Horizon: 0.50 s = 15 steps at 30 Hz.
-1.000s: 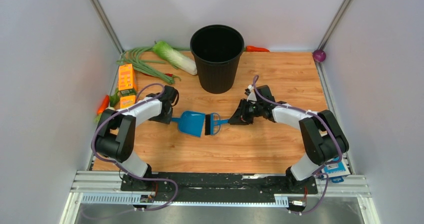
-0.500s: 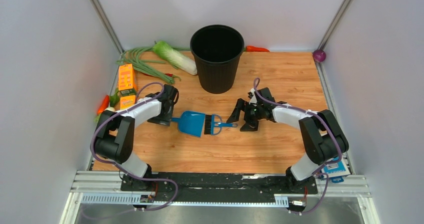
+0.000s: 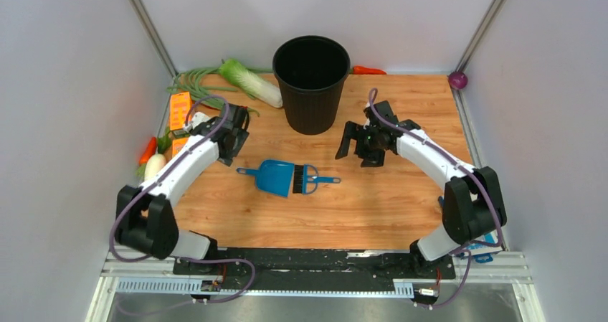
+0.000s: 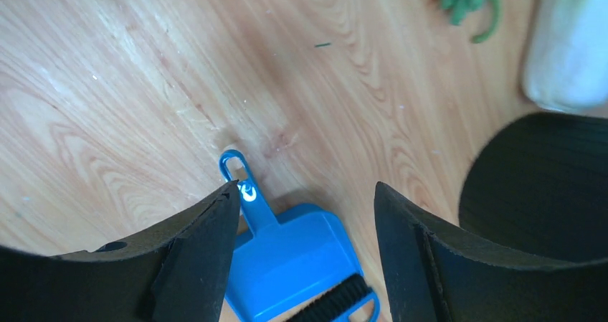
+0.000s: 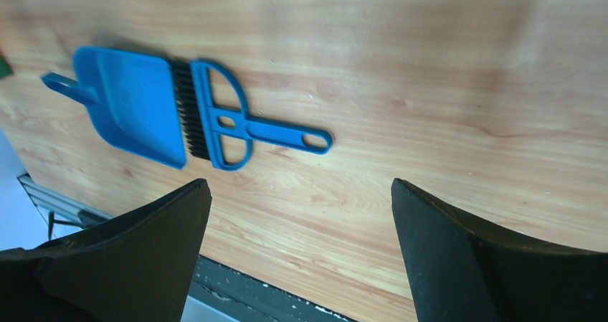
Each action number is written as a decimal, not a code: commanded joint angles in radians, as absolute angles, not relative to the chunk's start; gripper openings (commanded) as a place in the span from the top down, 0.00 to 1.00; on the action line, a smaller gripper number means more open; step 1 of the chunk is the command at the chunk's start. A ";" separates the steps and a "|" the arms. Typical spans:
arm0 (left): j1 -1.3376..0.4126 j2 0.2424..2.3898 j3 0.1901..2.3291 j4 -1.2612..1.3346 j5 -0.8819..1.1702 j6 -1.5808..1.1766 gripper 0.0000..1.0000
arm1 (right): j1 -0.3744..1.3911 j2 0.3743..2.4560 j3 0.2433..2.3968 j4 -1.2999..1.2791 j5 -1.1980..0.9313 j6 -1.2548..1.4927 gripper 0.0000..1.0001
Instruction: Sweep away the paper scraps from the table
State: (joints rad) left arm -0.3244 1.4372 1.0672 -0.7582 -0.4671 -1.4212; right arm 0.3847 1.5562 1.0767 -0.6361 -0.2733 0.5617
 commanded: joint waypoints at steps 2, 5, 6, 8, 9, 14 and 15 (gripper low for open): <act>-0.321 1.244 1.088 -0.775 -0.541 -1.201 0.25 | 0.380 1.474 1.227 -0.764 -0.147 0.522 0.00; -0.321 1.171 1.094 -0.776 -0.551 -1.097 0.25 | 0.382 1.436 1.262 -0.773 -0.140 0.540 0.00; -0.322 1.146 1.100 -0.781 -0.552 -1.077 0.25 | 0.382 1.419 1.267 -0.772 -0.138 0.546 0.00; -0.321 1.102 1.104 -0.796 -0.558 -1.013 0.25 | 0.382 1.388 1.278 -0.770 -0.132 0.551 0.00; -0.321 1.091 1.103 -0.807 -0.566 -0.994 0.25 | 0.382 1.372 1.279 -0.769 -0.129 0.548 0.00; -0.322 0.950 1.045 -0.766 -0.572 -0.891 0.26 | 0.380 1.318 1.287 -0.765 -0.097 0.512 0.00; -0.321 0.912 1.025 -0.753 -0.572 -0.882 0.27 | 0.382 1.313 1.289 -0.768 -0.092 0.506 0.00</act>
State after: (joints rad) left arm -0.3244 1.0321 1.0641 -0.7876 -0.5484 -1.0134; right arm 0.3843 1.3602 1.2449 -0.7547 -0.1314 0.5415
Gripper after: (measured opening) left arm 0.741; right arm 0.998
